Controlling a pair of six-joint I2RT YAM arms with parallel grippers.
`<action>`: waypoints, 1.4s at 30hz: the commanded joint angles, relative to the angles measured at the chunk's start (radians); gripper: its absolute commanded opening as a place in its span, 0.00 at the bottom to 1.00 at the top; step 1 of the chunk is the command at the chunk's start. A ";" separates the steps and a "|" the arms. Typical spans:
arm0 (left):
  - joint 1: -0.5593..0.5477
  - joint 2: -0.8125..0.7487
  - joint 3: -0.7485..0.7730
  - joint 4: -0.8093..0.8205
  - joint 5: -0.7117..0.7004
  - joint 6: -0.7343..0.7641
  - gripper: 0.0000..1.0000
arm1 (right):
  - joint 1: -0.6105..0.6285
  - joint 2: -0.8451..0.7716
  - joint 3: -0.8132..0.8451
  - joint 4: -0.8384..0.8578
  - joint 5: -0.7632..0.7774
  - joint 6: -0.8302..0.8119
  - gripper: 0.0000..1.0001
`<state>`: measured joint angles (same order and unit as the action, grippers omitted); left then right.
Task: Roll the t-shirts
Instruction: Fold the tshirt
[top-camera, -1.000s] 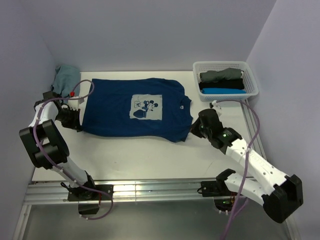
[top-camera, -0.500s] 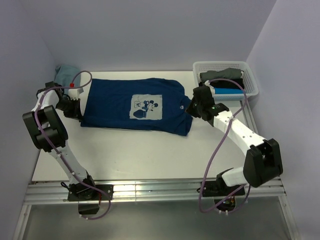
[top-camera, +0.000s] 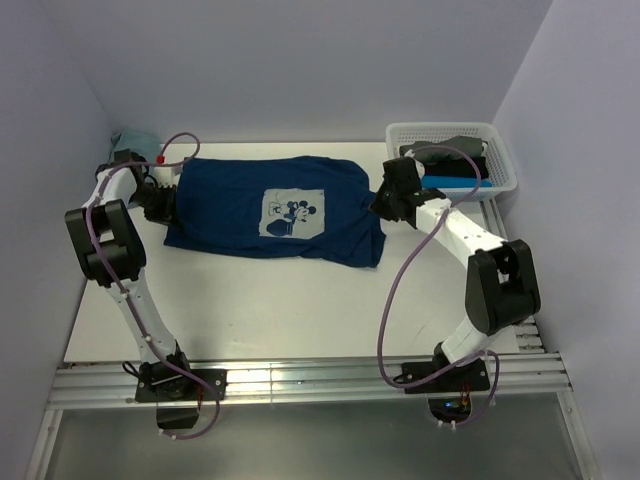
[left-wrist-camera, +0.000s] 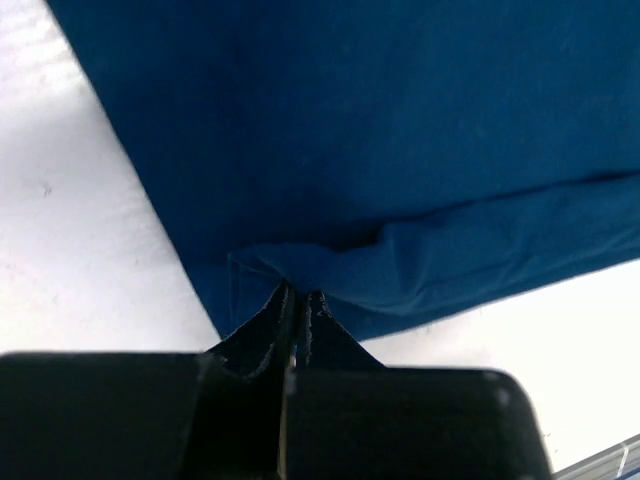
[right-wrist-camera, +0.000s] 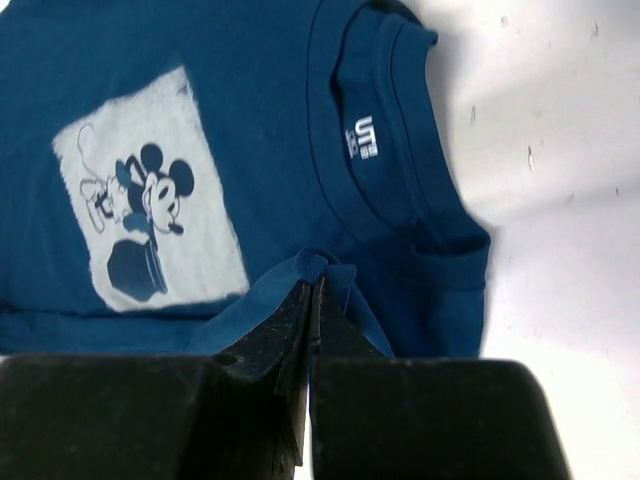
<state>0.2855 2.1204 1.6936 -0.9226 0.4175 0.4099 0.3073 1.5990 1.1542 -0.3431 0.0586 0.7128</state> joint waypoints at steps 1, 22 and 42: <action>-0.009 0.022 0.060 0.011 -0.017 -0.048 0.00 | -0.020 0.033 0.070 0.042 -0.013 -0.026 0.00; 0.007 0.009 0.104 0.056 -0.063 -0.108 0.00 | -0.057 0.230 0.260 0.001 -0.019 -0.056 0.00; 0.021 0.046 0.210 0.022 -0.049 -0.140 0.00 | -0.073 0.222 0.275 0.001 -0.005 -0.068 0.00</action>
<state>0.2996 2.1597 1.8420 -0.9054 0.3614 0.2890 0.2459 1.8351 1.3712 -0.3527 0.0406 0.6628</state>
